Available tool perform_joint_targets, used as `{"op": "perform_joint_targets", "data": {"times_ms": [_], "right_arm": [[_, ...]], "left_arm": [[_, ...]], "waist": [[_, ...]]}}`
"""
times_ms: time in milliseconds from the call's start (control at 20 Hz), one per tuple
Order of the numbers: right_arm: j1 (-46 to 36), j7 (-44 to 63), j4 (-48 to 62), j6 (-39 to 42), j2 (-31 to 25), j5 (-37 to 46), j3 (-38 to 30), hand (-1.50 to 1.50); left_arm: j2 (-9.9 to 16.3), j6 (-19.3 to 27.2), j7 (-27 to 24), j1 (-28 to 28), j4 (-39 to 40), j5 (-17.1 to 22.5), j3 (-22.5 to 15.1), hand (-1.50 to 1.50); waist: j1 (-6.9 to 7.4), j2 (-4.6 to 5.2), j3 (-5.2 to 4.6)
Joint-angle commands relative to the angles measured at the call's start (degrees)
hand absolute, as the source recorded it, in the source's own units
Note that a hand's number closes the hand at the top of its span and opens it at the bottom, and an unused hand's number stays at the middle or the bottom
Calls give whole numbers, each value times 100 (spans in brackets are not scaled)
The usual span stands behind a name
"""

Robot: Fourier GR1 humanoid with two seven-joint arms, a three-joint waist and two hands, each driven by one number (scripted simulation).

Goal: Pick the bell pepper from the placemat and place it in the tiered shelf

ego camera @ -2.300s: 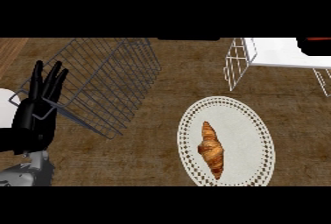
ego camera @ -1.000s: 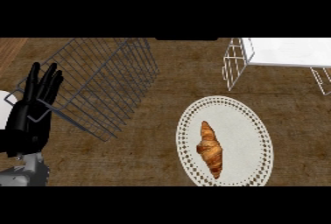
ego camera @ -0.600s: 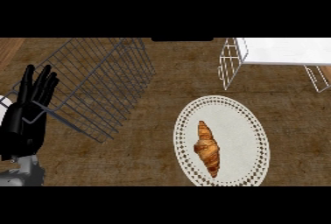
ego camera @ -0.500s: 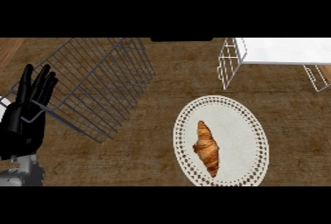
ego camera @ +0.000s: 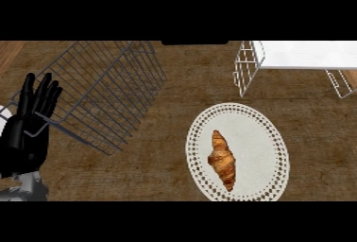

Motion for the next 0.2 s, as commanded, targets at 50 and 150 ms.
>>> {"op": "perform_joint_targets", "data": {"times_ms": [50, 150], "right_arm": [[554, -286, -67, 504, -172, -309, -207, -150], [533, -211, -88, 602, -393, -452, -331, -150]], "left_arm": [[-17, -50, 345, -29, 545, -149, -169, 0], [-19, -13, 550, 132, 232, -161, -207, 0]], "waist": [[-4, 73, -37], [48, 69, -37]]}}
